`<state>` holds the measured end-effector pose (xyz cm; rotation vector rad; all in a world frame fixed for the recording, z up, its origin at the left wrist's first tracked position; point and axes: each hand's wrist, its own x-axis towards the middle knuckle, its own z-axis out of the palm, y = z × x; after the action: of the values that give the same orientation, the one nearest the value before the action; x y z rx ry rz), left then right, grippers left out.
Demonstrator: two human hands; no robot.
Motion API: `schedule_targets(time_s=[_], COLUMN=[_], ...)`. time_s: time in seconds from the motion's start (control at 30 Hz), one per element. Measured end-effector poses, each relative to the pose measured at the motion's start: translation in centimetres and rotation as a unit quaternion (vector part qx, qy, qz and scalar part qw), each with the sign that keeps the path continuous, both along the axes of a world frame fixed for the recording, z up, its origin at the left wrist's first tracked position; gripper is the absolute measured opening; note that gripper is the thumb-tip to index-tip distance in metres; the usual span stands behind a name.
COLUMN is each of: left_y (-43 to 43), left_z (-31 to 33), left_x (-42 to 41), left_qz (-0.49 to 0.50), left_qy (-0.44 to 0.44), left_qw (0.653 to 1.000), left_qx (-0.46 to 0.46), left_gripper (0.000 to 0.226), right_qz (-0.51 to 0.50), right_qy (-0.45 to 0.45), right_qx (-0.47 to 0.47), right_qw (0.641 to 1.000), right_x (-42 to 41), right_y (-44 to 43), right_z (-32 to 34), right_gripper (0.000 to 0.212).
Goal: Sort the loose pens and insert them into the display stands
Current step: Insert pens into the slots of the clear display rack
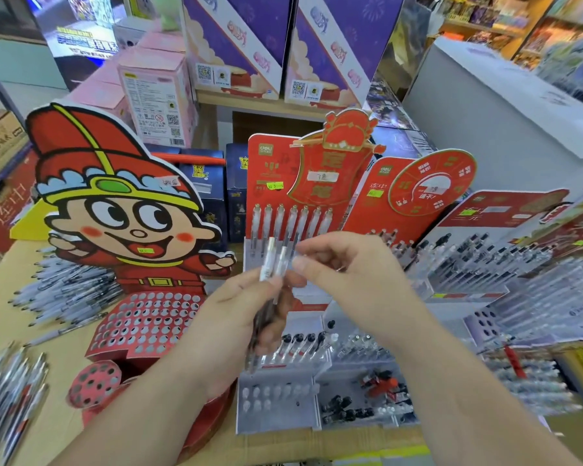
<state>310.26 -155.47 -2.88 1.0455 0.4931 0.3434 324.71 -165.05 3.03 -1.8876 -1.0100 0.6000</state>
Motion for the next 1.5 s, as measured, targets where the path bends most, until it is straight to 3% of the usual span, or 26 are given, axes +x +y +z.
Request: schedule_targets(time_s=[0.07, 0.2, 0.3, 0.43, 0.53, 0.63, 0.77, 0.83, 0.87, 1.03, 1.3, 1.5], left_y=[-0.4, -0.7, -0.9, -0.8, 0.2, 1.7, 3.4, 3.5, 3.3, 3.1, 3.1, 3.1], left_z=[0.4, 0.8, 0.6, 0.5, -0.2, -1.5, -3.2, -3.9, -4.1, -5.4, -5.8, -6.1], left_x=[0.1, 0.2, 0.4, 0.7, 0.9, 1.0, 1.4, 1.7, 1.8, 1.9, 1.9, 1.8], left_qz=[-0.026, -0.065, -0.079, -0.008, 0.078, 0.155, 0.163, 0.158, 0.163, 0.200, 0.203, 0.200], left_qy=[-0.013, -0.039, -0.029, 0.074, 0.112, 0.143, 0.200, 0.220, 0.224, 0.214, 0.205, 0.208], left_qw=[1.000, 0.997, 0.996, 0.987, 0.961, 0.924, 0.864, 0.844, 0.839, 0.840, 0.878, 0.879], left_qx=[0.005, -0.009, 0.021, 0.146, 0.239, 0.318, 0.432, 0.463, 0.469, 0.457, 0.383, 0.380], left_gripper=[0.030, 0.024, 0.028, 0.027, 0.024, 0.023, 0.024, 0.013, 0.008, 0.024, 0.024, 0.024], right_qz=[0.022, 0.053, 0.057, 0.027, -0.029, -0.089, -0.136, -0.143, -0.144, -0.133, -0.132, -0.142], right_qy=[0.101, 0.170, 0.171, 0.148, 0.113, 0.015, -0.138, -0.180, -0.192, -0.228, -0.257, -0.250], right_qx=[0.024, 0.057, 0.062, 0.066, 0.102, 0.167, 0.174, 0.151, 0.139, 0.100, 0.090, 0.098], right_qw=[0.994, 0.982, 0.982, 0.986, 0.988, 0.982, 0.965, 0.961, 0.961, 0.959, 0.953, 0.953], right_x=[-0.3, 0.0, 0.3, 0.9, 2.3, 4.5, 6.8, 7.2, 7.3, 7.6, 8.1, 8.5], right_y=[-0.4, -1.0, -1.4, -1.8, -2.2, -2.2, -1.4, -0.7, -0.4, 0.9, 1.6, 1.6], right_z=[-0.2, -0.1, -0.2, 0.0, 1.0, 2.1, 2.2, 1.7, 1.3, -0.4, -0.5, -0.8], right_gripper=[0.015, 0.012, 0.009, 0.008, 0.012, 0.016, 0.019, 0.017, 0.016, 0.012, 0.013, 0.013])
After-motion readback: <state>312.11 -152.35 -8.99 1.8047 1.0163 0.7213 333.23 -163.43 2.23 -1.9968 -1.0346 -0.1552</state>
